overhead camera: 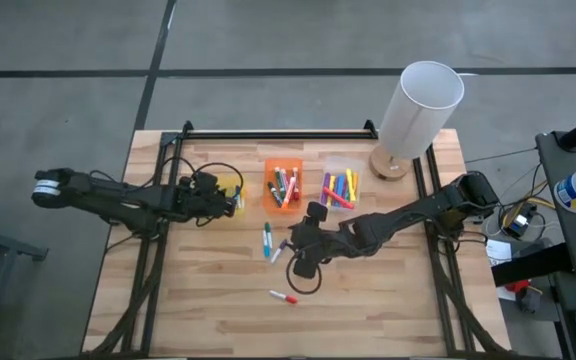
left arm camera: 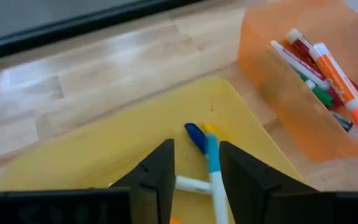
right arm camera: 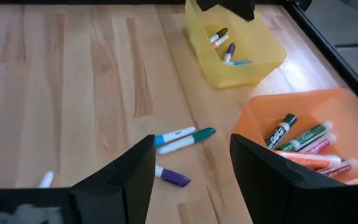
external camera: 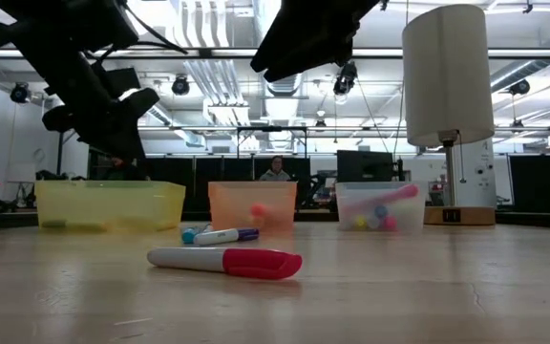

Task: Pick & Place Markers
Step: Put the small red marker into the yellow bin

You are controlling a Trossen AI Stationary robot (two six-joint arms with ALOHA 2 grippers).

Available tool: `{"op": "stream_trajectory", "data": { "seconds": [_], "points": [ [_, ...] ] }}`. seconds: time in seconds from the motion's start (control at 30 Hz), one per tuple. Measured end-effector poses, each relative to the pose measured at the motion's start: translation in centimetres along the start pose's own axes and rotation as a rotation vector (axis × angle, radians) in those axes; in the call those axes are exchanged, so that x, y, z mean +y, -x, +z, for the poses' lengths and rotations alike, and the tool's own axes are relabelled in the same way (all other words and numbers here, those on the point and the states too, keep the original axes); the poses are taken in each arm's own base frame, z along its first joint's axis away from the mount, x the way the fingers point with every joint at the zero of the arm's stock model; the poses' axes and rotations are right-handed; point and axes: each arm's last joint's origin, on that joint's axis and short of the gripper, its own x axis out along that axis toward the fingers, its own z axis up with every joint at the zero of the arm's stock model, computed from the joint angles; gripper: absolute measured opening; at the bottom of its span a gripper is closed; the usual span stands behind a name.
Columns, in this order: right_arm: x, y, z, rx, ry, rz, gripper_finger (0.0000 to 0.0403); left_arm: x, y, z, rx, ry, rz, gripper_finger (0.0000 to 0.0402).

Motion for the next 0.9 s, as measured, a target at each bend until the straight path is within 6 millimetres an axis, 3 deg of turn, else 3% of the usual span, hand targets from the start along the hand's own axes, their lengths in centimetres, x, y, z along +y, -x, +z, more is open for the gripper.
{"op": "stream_trajectory", "data": {
  "seconds": [0.23,0.53,0.9],
  "points": [
    [0.4,-0.4,-0.9,0.066,-0.133,0.115,0.0201,-1.3,0.9,1.7,-0.115,-0.045,-0.05,0.0123],
    [3.9,-3.0,-3.0,0.142,-0.131,0.374,0.0201,-3.8,2.6,1.9,-0.214,-0.166,-0.266,0.0123],
    [7.2,-5.9,-6.9,0.255,-0.181,0.368,0.0201,-5.5,5.3,1.9,-0.312,-0.206,-0.459,0.0123]
  ]
}}
